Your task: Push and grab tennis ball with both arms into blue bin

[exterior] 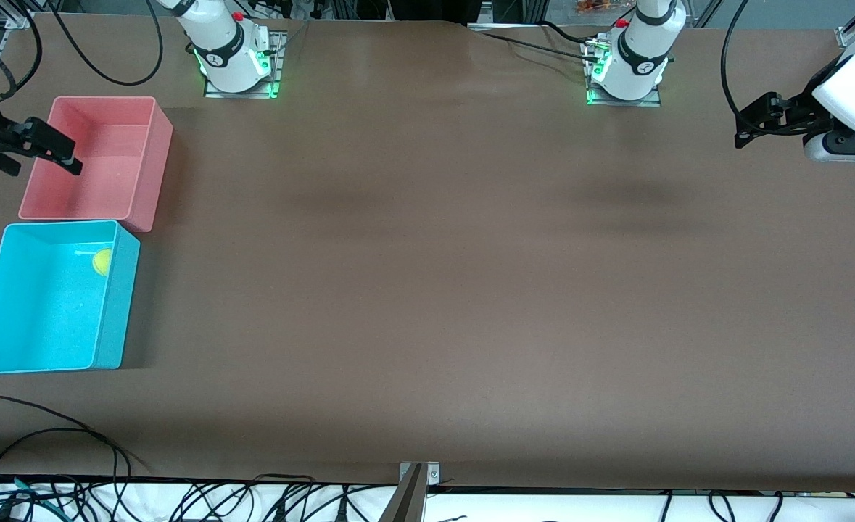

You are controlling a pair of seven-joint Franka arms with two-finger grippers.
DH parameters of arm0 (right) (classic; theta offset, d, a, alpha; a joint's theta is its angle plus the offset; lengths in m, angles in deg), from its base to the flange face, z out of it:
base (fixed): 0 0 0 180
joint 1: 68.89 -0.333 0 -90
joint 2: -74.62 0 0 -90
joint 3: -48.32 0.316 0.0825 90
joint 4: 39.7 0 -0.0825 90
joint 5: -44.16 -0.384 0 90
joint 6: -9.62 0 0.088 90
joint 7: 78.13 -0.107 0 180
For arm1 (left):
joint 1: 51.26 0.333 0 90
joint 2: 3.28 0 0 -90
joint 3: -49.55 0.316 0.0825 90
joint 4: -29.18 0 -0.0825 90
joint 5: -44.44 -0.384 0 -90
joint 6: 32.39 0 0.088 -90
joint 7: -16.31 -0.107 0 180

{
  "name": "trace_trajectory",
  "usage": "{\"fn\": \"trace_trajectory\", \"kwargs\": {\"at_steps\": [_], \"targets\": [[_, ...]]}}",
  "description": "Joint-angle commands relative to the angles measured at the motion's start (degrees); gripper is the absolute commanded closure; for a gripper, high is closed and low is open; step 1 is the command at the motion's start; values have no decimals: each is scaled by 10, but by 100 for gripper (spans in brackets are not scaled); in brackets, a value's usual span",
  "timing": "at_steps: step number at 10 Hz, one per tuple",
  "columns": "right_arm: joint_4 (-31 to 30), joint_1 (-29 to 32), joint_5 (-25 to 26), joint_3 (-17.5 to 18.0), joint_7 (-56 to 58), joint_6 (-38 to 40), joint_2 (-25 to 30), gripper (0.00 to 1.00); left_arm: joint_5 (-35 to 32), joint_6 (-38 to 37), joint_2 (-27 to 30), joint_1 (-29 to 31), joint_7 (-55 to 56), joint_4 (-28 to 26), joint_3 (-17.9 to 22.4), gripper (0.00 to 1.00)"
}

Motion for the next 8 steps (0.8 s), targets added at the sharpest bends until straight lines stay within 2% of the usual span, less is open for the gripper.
{"fn": "trace_trajectory", "kwargs": {"at_steps": [1,3,8], "targets": [[-25,-17,12,-18,-30,-9,18,0,-7,-8,-9,0,-3,18,-2,0],[-16,-5,12,-16,-31,24,18,0,-7,-8,-8,-2,-2,18,-2,0],[-1,-2,13,-14,-30,39,16,0,-10,-9,-7,-10,0,18,-5,0]]}}
